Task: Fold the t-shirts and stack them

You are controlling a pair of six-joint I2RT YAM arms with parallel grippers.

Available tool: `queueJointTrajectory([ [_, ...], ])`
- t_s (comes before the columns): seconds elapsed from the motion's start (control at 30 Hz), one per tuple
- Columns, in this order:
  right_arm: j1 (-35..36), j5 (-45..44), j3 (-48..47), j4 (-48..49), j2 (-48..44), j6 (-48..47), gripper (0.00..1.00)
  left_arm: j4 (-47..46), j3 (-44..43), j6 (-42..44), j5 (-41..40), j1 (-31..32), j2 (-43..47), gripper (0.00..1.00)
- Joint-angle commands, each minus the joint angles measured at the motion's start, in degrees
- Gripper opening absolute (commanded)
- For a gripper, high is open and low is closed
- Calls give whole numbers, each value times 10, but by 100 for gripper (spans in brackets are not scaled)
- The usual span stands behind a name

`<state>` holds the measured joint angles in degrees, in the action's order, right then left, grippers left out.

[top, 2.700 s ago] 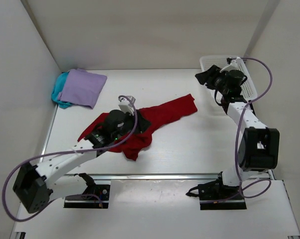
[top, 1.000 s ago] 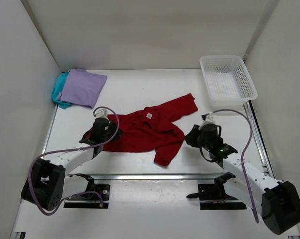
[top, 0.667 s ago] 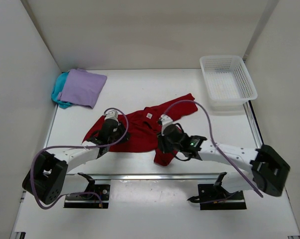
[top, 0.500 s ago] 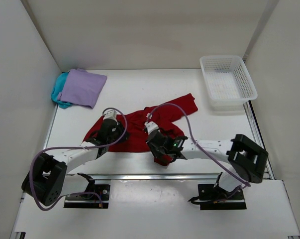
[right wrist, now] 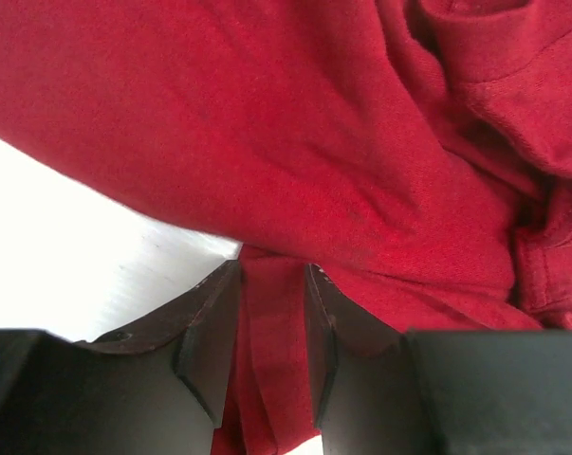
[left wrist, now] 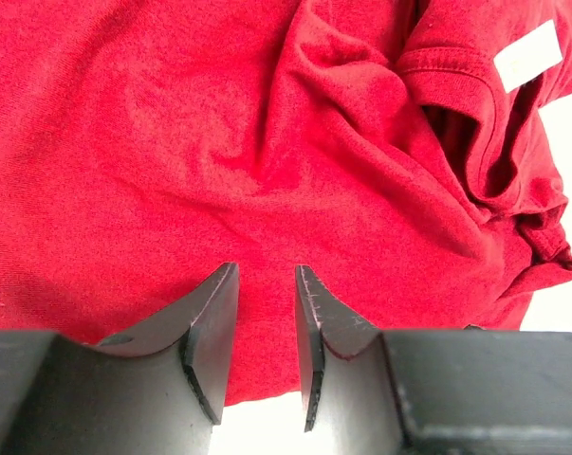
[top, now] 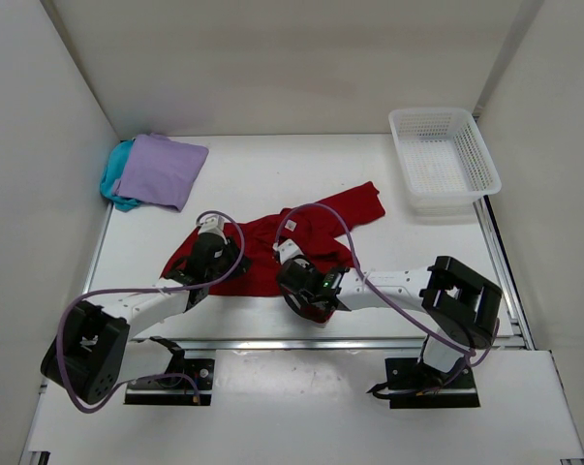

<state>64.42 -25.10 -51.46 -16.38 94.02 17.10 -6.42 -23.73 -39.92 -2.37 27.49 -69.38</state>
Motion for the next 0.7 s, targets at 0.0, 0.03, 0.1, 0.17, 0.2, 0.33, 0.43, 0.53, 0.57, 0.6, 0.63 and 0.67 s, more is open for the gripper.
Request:
queueJointTrajectory([
  [0.0,-9,-27,-7,8,-5,3,31,-16,5,-2,5,-6,22,41],
  [0.03,-13,-21,-10,8,-5,4,31,-16,9,-2,10,-4,19,41],
  [0.1,-16,-14,0,9,-6,8,31,-16,6,-2,11,-8,21,41],
  [0.17,-19,3,7,26,-10,11,31,-18,7,-2,8,-9,17,41],
  [0.2,-21,13,11,34,-15,11,31,-18,10,-2,12,-9,17,41],
  [0.33,-31,16,18,33,-23,20,17,-11,8,-4,11,-16,20,41],
  [0.43,-33,8,25,37,-51,26,7,2,1,-3,15,-23,28,41],
  [0.53,-38,10,44,39,-98,45,5,26,-5,5,14,-37,37,41],
  [0.57,-42,8,53,35,-131,52,5,45,-11,10,15,-43,45,41],
  [0.6,-44,14,67,36,-146,55,5,52,-11,10,17,-52,50,41],
  [0.63,-54,30,81,43,-184,67,5,64,-15,15,20,-63,62,41],
  [0.67,-69,38,100,49,-225,81,5,87,-16,18,23,-74,64,41],
])
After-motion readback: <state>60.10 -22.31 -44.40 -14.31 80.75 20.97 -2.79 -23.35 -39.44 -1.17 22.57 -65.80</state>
